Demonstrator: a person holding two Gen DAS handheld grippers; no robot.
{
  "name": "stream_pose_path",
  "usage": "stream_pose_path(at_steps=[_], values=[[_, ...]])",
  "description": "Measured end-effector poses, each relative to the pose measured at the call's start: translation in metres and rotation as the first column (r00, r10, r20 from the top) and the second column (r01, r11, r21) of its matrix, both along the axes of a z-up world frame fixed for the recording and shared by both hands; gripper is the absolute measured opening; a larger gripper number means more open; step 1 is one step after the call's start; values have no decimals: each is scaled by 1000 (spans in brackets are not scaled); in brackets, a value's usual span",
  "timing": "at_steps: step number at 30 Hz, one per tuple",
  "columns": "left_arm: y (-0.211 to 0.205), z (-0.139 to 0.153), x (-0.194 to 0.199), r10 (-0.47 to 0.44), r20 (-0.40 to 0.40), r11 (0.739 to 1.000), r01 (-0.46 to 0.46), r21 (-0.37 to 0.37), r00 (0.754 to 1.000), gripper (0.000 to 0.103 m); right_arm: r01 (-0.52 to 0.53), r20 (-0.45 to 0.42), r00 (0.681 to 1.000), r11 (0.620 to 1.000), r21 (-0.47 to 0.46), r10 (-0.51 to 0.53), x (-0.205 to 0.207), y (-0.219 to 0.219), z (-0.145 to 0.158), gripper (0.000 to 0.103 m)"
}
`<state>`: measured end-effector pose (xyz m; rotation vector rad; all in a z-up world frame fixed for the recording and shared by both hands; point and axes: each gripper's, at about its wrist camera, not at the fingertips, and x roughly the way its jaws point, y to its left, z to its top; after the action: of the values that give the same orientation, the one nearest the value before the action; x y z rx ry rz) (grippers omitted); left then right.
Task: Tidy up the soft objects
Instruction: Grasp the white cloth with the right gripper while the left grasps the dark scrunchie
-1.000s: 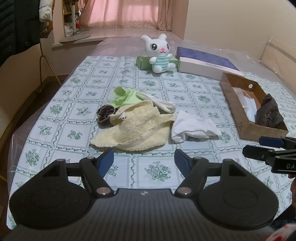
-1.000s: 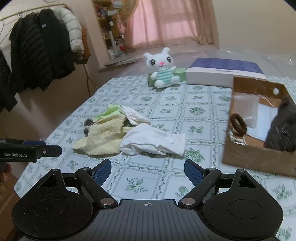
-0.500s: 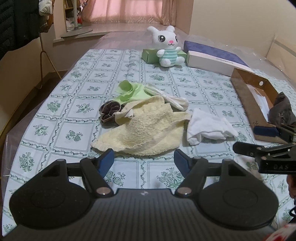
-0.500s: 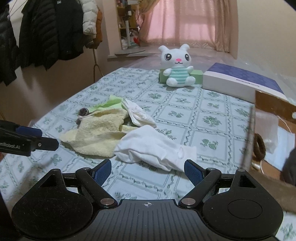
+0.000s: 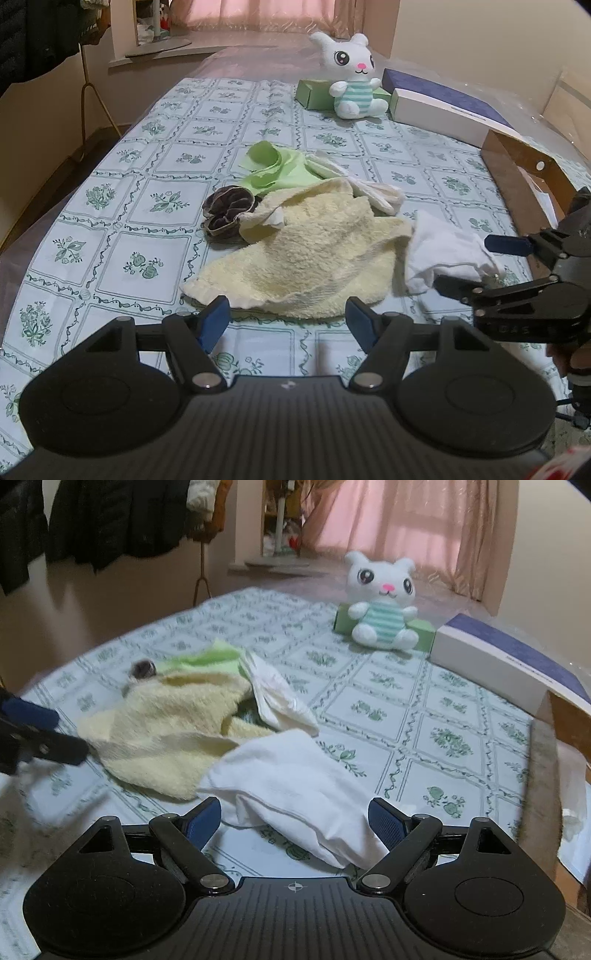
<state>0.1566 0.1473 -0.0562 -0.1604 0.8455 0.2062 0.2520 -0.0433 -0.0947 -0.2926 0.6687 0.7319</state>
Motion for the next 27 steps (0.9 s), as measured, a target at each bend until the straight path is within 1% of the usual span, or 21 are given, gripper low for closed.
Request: stream_pose_path(at_steps=[3, 6, 9, 10, 11, 12, 14, 15, 17, 20, 25, 27], values=[[5, -4, 2, 0, -7, 1000, 0, -18, 1000, 62, -3, 9, 1000, 1000, -29, 3, 4, 8, -9, 86], [8, -7, 4, 3, -13, 1000, -3, -19, 1000, 62, 1, 33, 999, 998, -61, 1, 5, 14, -17, 86], [11, -9, 4, 10, -16, 1000, -10, -19, 1000, 62, 5, 36, 999, 998, -55, -3, 7, 15, -21, 86], [13, -10, 4, 13, -16, 1000, -13, -19, 1000, 62, 7, 35, 999, 999, -46, -6, 8, 14, -21, 84], [14, -10, 3, 14, -15, 1000, -15, -17, 1000, 62, 9, 34, 999, 999, -43, -8, 9, 12, -21, 76], [15, -10, 3, 16, -14, 1000, -17, -16, 1000, 62, 13, 33, 999, 999, -39, -12, 9, 10, -20, 72], [18, -10, 3, 21, -11, 1000, -21, -15, 1000, 62, 32, 28, 999, 999, -29, -31, 12, 5, -19, 53], [19, -10, 3, 24, -11, 1000, -24, -15, 1000, 62, 41, 25, 999, 999, -25, -40, 14, 3, -18, 49], [21, -9, 2, 25, -9, 1000, -26, -13, 1000, 60, 60, 16, 998, 998, -13, -60, 17, -3, -15, 32], [23, -9, 2, 25, -5, 1000, -25, -10, 1000, 57, 89, -20, 996, 996, 25, -88, 24, -13, -10, 23], [27, -6, 4, 21, 8, 1000, -21, 4, 1000, 57, 178, -101, 981, 977, 121, -166, 34, -29, 3, 21], [29, -5, 6, 15, 12, 1000, -15, 10, 1000, 50, 223, -125, 971, 962, 157, -204, 39, -35, 10, 21]])
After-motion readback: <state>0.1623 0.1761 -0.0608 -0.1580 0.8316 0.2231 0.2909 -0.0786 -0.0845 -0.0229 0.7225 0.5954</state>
